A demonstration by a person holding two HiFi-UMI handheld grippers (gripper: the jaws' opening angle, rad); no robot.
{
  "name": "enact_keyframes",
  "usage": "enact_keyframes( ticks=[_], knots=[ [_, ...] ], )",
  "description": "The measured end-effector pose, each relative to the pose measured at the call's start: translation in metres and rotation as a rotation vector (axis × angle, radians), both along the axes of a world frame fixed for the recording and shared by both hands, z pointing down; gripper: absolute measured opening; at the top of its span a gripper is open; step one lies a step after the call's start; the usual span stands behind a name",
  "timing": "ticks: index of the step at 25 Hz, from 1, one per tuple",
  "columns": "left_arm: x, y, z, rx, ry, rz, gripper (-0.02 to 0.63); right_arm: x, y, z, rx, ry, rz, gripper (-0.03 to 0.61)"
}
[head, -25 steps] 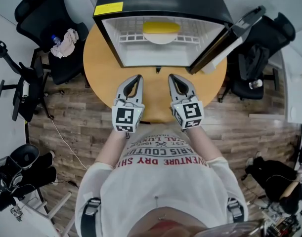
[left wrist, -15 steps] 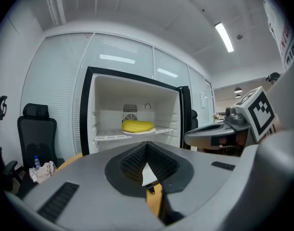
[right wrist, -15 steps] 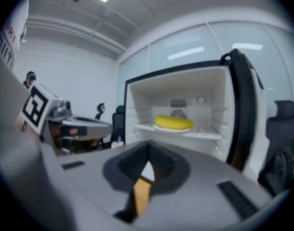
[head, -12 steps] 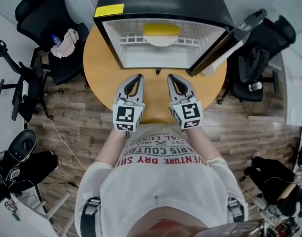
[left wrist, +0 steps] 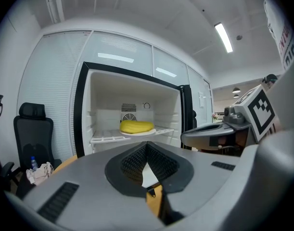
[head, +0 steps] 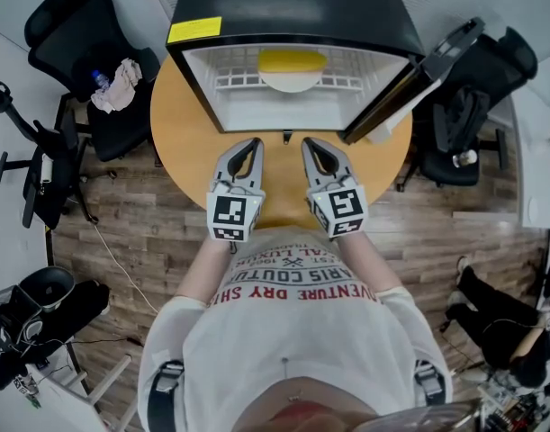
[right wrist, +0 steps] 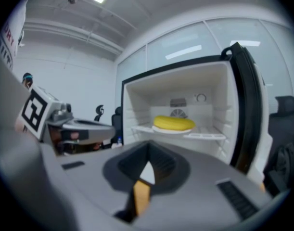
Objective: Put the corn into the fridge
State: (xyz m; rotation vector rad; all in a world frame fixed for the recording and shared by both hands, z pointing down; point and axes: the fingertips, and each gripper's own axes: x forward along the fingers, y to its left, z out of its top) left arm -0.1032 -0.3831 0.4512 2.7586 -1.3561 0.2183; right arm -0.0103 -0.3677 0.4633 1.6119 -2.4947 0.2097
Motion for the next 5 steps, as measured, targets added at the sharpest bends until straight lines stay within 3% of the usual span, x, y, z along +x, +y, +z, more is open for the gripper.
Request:
enact_keyframes(
  ticks=[5],
  knots=[
    [-0.0001,-0.0059,0.0010,-0.003,-0.003,0.003,0.029,0.0004,-0.0072,0.0000,-0.013,-0.015,-0.001,0.028]
  ],
)
